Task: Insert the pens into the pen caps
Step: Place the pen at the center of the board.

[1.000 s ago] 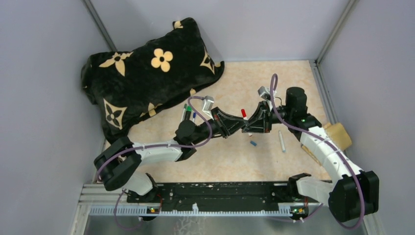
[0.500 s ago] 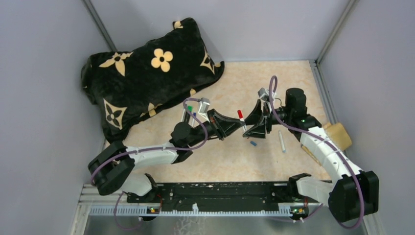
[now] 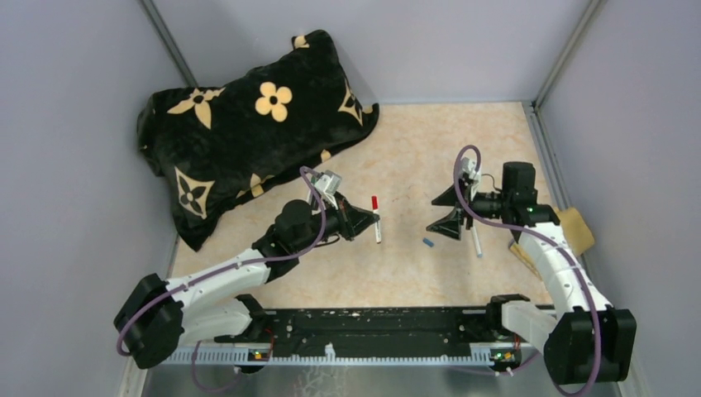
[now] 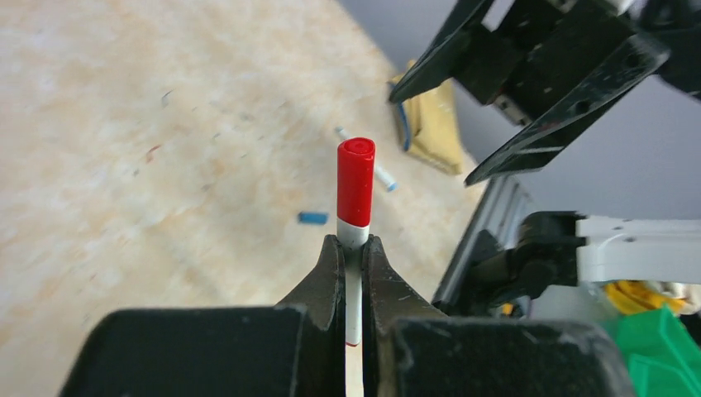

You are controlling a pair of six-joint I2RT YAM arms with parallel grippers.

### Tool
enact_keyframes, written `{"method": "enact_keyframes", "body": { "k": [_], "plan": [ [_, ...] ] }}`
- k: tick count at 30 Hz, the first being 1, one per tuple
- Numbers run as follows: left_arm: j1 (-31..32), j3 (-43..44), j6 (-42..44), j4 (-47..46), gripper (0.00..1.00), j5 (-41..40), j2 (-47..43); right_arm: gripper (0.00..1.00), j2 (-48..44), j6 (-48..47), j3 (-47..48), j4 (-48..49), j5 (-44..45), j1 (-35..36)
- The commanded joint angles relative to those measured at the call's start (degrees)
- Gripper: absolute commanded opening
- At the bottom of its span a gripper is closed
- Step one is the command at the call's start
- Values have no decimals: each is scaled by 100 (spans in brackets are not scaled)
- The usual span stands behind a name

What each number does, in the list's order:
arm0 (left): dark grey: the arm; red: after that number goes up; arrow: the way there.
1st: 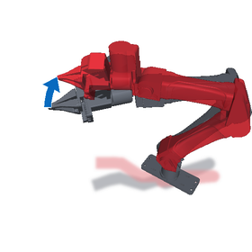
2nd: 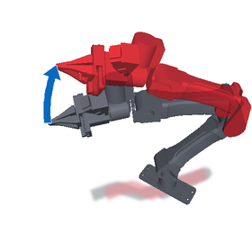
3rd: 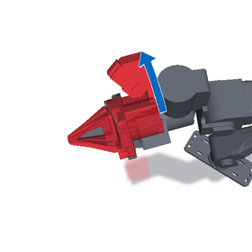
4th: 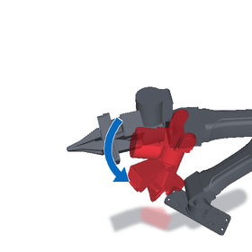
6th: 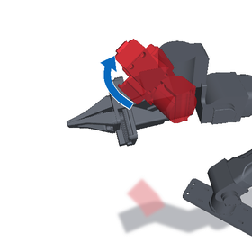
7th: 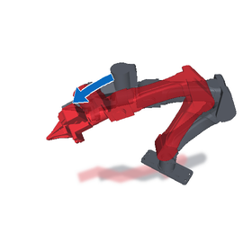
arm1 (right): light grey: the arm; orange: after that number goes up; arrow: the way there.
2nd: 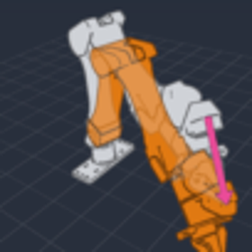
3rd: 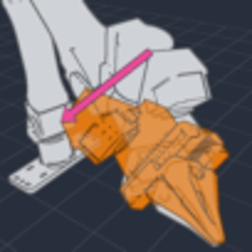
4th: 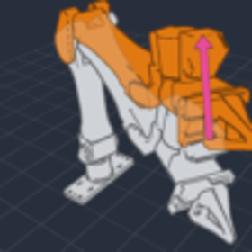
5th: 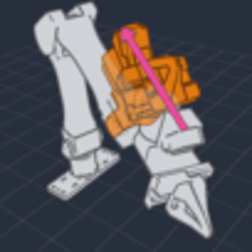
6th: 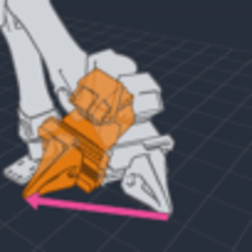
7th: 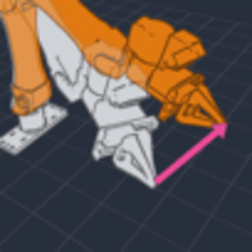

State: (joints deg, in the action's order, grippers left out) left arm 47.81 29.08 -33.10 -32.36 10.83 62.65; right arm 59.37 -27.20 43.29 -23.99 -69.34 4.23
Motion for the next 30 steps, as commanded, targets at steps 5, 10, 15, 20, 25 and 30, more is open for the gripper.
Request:
{"method": "enact_keyframes", "body": {
  "k": [5,10,15,20,25,30],
  "plan": [
    [-275,-18,761,2092,0,-461,-310,80,-132,-1065,-528,37,1066,-741],
    [-336,17,951,2293,0,-712,-324,81,57,-1226,-430,-10,1594,-751],
    [-423,153,1173,2584,0,-959,-208,81,87,-1261,-420,-23,1670,-753],
    [-532,351,1375,2963,0,-1266,-28,81,107,-1285,-383,-51,1770,-748],
    [-601,445,1467,3100,0,-1404,146,81,109,-1313,-374,-62,1808,-752],
    [-695,531,1596,3207,0,-1539,274,81,127,-1339,-382,-71,1860,-757]
  ]
}}
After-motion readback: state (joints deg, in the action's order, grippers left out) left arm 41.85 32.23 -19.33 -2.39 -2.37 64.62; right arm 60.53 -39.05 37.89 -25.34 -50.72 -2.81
